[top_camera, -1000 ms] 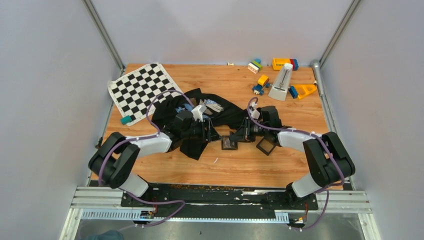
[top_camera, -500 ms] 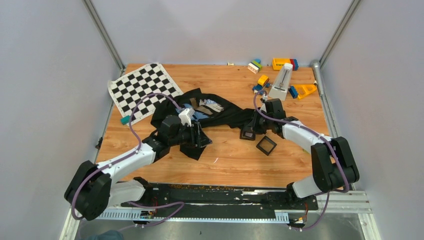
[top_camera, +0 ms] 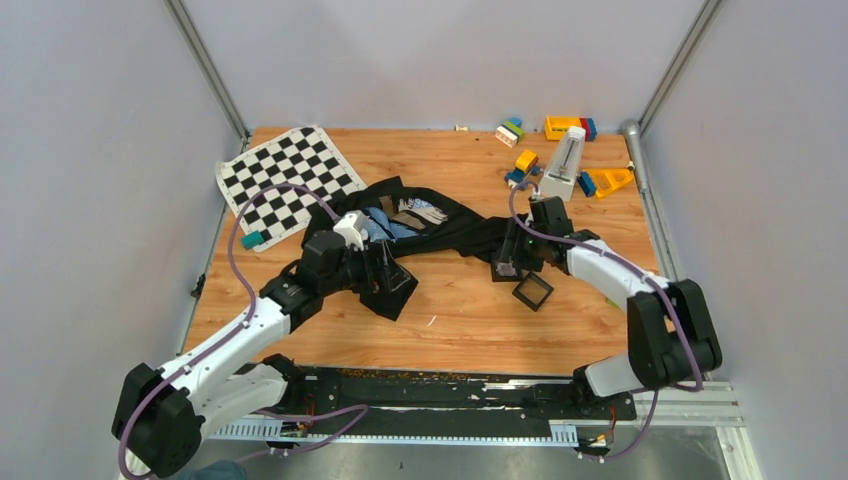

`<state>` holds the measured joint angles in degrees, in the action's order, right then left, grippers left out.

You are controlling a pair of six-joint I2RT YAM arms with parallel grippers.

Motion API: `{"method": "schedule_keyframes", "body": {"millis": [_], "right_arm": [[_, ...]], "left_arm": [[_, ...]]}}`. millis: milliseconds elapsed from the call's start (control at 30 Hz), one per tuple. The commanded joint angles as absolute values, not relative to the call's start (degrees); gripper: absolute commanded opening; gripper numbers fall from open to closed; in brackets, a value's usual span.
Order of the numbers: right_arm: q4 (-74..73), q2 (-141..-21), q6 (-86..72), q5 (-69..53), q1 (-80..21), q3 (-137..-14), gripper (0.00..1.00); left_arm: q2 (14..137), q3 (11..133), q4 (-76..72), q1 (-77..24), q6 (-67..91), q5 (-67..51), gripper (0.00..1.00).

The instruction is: Remove the brooch from the garment

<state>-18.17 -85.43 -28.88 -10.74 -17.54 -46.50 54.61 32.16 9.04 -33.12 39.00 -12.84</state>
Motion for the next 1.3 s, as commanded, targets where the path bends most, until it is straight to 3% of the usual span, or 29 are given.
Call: {"method": "schedule_keyframes", "body": {"millis": [0, 100, 200, 433, 533, 633, 733, 800, 900, 1000, 1133, 1200, 1267], "right_arm": [[-20.1, -74.5, -27.1, -5.4, -17.4, -48.9, 0.55], [-20.4, -69.1, -26.5, -0.6, -17.4, -48.3, 0.57], [-17.8, -62.8, -26.9, 8.5, -17.3, -45.3, 0.51], [10.1, -51.2, -14.2, 20.1, -17.0, -28.4, 0.58], [16.5, -49.6, -10.2, 17.4, -16.0, -24.0, 0.6], [23.8, -48.4, -7.9, 15.9, -13.2, -18.2, 0.69], [35.5, -48.9, -5.3, 9.0, -7.6, -11.2, 0.72], [42.9, -53.1, -3.5, 8.2, -5.4, -9.4, 0.79], [44.5, -61.8, -2.0, 12.1, -4.9, -11.4, 0.82], [60.6, -71.0, -1.6, 12.1, -3.9, -8.9, 0.83], [57.8, -78.3, -3.1, 5.2, 0.3, -13.6, 0.84], [53.3, -77.4, -4.3, 1.5, 2.6, -14.7, 0.86], [58.1, -79.5, -4.7, -2.1, 3.8, -12.8, 0.99]], "left_arm": [[52.8, 37.0, 13.9, -30.7, 34.4, -2.4, 1.0], [50.9, 38.3, 14.8, -30.5, 30.3, 7.2, 1.0], [47.2, 37.8, 13.3, -30.5, 21.1, 17.2, 1.0], [40.5, 24.5, -8.9, -28.9, 1.3, 33.8, 1.0], [42.2, 22.1, -14.9, -21.6, 1.5, 31.3, 0.99], [46.2, 19.7, -20.1, -14.6, 1.3, 28.3, 0.99], [50.3, 17.5, -28.7, -9.1, 1.3, 18.8, 0.98], [54.4, 15.3, -35.3, -6.5, 0.5, 16.1, 0.98], [63.3, 15.5, -41.4, -2.0, 1.8, 12.5, 0.97], [68.3, 18.0, -43.9, -0.4, 1.7, 8.5, 0.93], [80.0, 16.7, -57.4, -0.3, -0.4, 3.3, 0.91], [80.5, 17.3, -57.1, -0.3, -0.9, 2.2, 0.97], [80.4, 17.7, -55.1, -0.3, -0.9, 2.4, 0.99]]}}
